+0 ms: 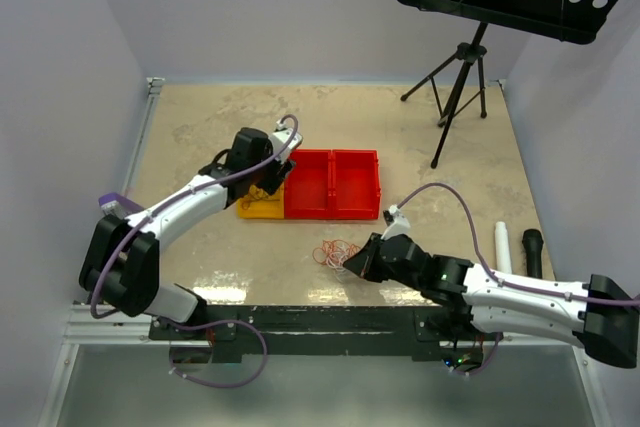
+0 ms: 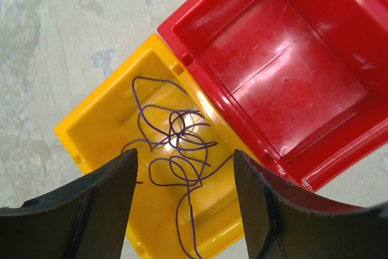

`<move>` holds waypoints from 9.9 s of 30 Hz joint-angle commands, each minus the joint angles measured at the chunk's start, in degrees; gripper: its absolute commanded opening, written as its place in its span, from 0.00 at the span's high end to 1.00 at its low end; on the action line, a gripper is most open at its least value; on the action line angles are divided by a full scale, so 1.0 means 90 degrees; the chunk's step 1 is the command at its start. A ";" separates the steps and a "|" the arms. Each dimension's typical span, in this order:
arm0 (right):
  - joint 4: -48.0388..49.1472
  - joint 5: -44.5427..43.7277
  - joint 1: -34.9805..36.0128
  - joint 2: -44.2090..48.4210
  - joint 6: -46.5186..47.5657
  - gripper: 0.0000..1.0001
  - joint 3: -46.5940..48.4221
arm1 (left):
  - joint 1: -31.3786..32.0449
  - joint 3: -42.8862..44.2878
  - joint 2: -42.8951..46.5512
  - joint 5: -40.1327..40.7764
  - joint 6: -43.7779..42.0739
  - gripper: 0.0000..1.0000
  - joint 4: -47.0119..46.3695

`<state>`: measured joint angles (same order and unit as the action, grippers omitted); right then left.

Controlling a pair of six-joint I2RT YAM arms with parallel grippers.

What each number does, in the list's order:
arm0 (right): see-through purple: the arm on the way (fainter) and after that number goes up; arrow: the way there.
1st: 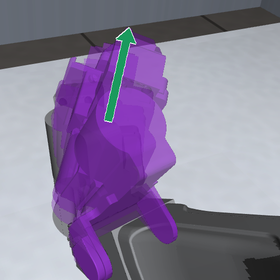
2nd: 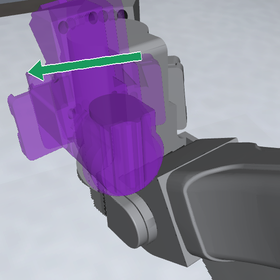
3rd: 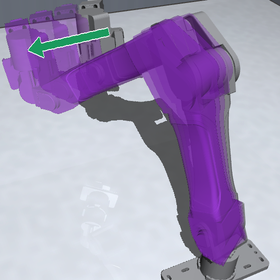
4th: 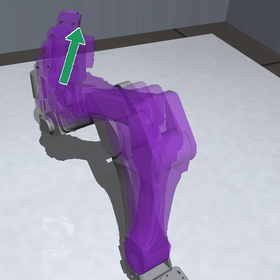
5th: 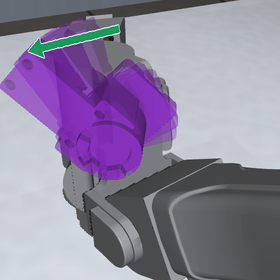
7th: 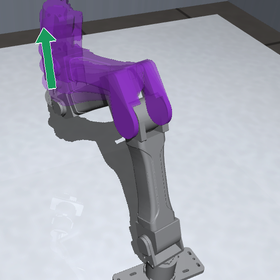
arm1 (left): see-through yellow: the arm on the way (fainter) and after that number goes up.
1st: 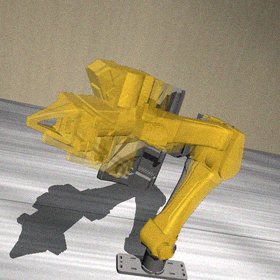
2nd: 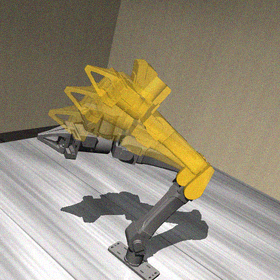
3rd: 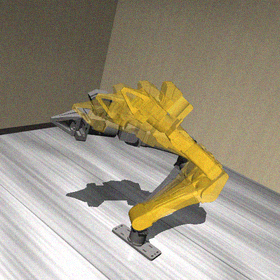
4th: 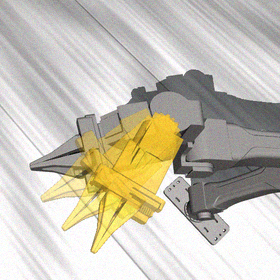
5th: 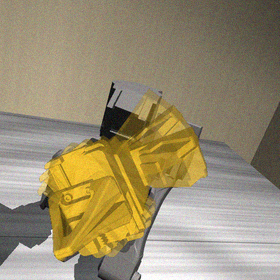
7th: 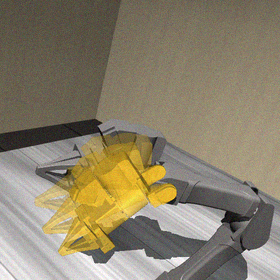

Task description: Untangle the cables

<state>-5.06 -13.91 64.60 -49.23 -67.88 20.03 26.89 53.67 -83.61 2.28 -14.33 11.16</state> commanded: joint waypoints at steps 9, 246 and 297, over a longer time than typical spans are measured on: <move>0.0523 0.0061 0.0030 -0.0330 0.0305 1.00 0.0401 | 0.0418 0.0259 0.1175 -0.4022 -0.1062 0.22 0.2324; -0.1026 -0.1685 0.1153 0.0420 0.0161 1.00 0.1289 | 0.0137 0.2101 0.3890 0.0036 -0.1093 1.00 0.1975; -0.3334 -0.2389 0.1318 -0.1463 -0.1374 1.00 0.2139 | 0.0185 0.5064 0.3029 0.1712 -0.4418 1.00 -0.1262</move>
<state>-30.70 -32.51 76.09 -61.84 -80.23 37.17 28.64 106.41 -61.25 22.44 -63.09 -16.25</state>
